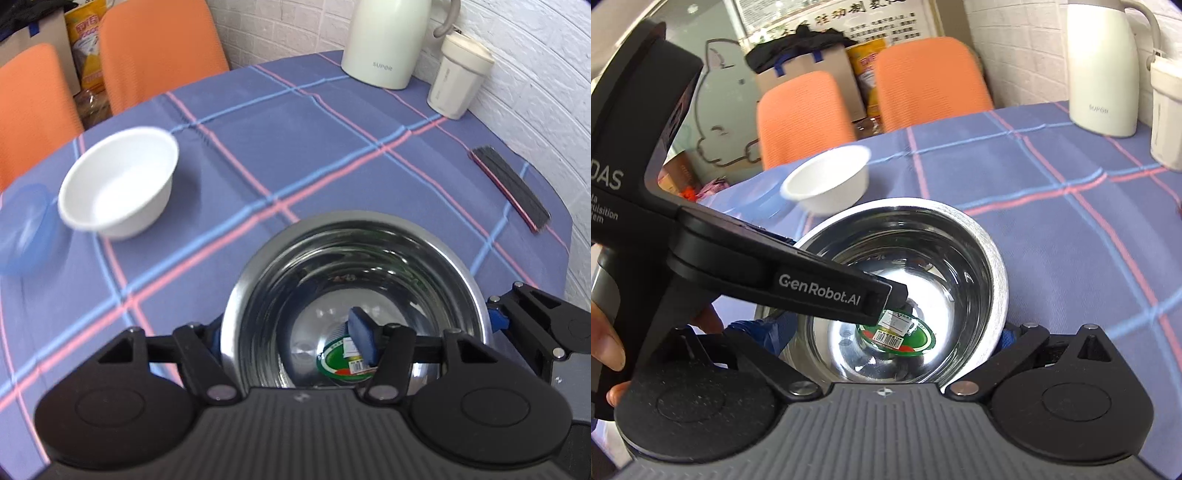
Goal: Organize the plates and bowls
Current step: 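Carry the steel bowl beside the plate stack and open the left tool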
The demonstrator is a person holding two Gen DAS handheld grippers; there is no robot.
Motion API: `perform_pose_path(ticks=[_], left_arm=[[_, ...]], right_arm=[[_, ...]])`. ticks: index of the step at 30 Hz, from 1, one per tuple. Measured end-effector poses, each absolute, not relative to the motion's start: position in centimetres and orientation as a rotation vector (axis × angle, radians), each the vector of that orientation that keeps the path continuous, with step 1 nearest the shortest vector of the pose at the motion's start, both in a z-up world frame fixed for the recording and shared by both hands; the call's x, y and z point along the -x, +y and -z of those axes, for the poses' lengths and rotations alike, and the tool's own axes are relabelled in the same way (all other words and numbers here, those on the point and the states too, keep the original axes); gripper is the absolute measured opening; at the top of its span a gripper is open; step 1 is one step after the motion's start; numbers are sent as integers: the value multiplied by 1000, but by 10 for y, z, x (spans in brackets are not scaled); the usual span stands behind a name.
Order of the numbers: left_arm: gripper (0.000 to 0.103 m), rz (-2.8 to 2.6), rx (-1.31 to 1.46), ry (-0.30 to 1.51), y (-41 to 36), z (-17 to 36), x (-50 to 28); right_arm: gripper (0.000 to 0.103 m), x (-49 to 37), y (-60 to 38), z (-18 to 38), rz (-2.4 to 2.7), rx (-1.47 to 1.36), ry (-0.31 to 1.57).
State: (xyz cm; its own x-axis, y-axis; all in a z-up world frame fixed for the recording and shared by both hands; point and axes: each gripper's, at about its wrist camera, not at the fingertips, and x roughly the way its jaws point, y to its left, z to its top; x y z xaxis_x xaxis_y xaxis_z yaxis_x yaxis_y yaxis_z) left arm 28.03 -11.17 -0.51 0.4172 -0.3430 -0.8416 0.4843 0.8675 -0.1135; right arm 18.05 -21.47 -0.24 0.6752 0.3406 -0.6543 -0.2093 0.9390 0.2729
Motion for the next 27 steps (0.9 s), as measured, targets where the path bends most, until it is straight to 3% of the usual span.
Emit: perform_pose_path(ticks=[17, 19, 27], left_arm=[[67, 496, -140, 981, -95, 30, -224], [87, 487, -120, 969, -91, 30, -222], [97, 386, 8, 816, -35, -6, -209]], right_arm=[[90, -137, -194, 23, -350, -138, 815], [88, -136, -195, 22, -360, -132, 822], [88, -123, -240, -6, -296, -196, 733]])
